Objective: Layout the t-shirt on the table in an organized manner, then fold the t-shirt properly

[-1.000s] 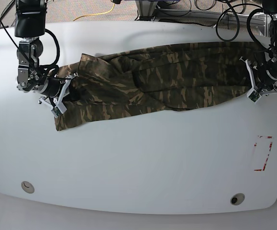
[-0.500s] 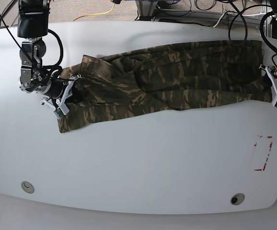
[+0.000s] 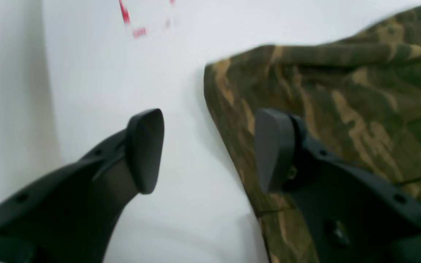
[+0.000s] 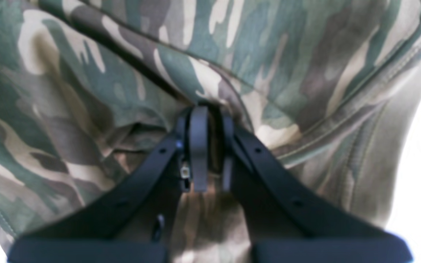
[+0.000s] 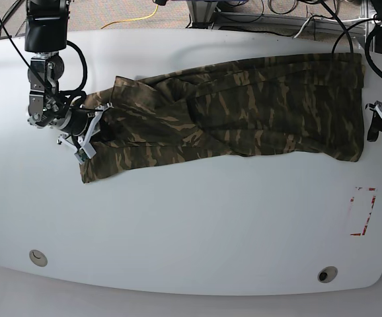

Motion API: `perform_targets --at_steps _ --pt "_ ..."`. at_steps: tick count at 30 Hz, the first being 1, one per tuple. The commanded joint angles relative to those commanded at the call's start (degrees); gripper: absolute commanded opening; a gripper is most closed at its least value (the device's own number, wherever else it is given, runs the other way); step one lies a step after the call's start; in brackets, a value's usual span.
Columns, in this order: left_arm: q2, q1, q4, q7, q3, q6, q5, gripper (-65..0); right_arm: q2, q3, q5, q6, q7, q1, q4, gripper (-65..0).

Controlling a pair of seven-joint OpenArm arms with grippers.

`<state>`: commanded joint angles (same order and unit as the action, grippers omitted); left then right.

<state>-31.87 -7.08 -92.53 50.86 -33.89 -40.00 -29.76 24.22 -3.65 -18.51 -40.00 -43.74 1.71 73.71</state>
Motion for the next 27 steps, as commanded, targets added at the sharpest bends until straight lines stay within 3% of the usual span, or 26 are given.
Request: perform_targets --at_steps 9,16,27 --pt "2.11 8.09 13.71 -0.53 0.26 0.0 0.35 -28.3 0.0 0.0 0.0 0.0 0.0 -0.09 0.0 -60.1" --pt "4.4 13.98 21.54 -5.98 3.34 0.0 5.54 -28.3 0.0 3.34 0.0 0.0 0.0 0.0 0.0 -60.1" --pt "7.21 21.19 31.56 -8.79 5.8 0.0 10.9 -28.3 -1.32 3.34 0.0 0.0 0.0 -0.09 0.09 -60.1"
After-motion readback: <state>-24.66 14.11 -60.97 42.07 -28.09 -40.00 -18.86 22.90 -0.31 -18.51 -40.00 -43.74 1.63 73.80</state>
